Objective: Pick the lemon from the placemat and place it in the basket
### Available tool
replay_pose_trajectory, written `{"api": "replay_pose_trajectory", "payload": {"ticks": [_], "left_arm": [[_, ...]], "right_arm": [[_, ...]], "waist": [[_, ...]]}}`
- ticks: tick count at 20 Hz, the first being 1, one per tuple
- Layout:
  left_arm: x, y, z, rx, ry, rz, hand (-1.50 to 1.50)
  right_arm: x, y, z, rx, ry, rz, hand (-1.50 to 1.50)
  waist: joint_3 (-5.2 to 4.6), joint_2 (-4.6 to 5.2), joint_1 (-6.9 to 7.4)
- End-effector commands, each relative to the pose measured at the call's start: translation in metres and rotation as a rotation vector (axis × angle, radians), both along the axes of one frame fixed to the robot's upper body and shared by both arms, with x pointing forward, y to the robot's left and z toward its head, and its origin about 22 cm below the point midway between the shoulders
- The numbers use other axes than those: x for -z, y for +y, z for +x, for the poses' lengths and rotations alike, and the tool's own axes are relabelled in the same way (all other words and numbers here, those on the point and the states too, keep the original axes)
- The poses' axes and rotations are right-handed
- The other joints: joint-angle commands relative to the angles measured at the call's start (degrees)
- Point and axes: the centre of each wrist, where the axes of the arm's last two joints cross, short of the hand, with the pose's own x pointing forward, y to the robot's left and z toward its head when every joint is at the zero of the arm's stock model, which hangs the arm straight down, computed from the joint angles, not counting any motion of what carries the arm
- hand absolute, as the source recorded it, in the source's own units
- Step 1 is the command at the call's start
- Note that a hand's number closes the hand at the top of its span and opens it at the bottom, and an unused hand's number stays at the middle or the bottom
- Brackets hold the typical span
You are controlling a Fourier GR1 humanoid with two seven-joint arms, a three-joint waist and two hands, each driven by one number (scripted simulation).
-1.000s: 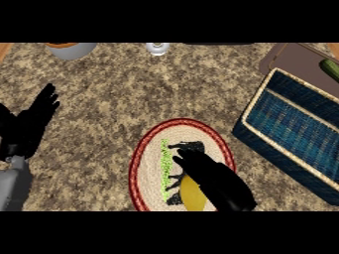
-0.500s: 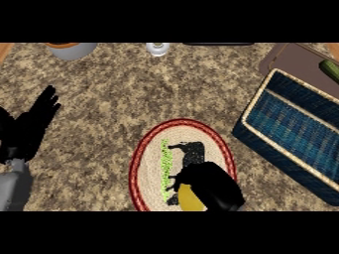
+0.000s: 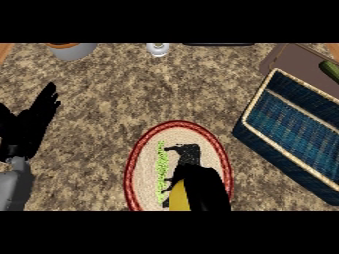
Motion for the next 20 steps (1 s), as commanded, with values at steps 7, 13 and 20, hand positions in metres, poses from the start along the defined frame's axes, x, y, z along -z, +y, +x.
{"api": "replay_pose_trajectory", "payload": {"ticks": [7, 13, 20], "left_arm": [[-0.004, -0.011, 0.008, 0.049, -0.010, 0.006, 0.00], [0.000, -0.005, 0.006, 0.037, 0.018, 0.003, 0.00], [0.002, -0.007, 0.004, 0.011, 0.023, 0.000, 0.00]], "right_arm": [[-0.042, 0.056, -0.030, 0.272, -0.032, 0.220, 1.50], [-0.083, 0.064, -0.031, 0.221, -0.352, 0.467, 1.50], [-0.130, 0.058, -0.018, 0.356, -0.520, 0.438, 1.50]], "waist": [[0.14, 0.37, 2.08], [0.03, -0.19, 1.85], [-0.12, -0.93, 0.42]]}}
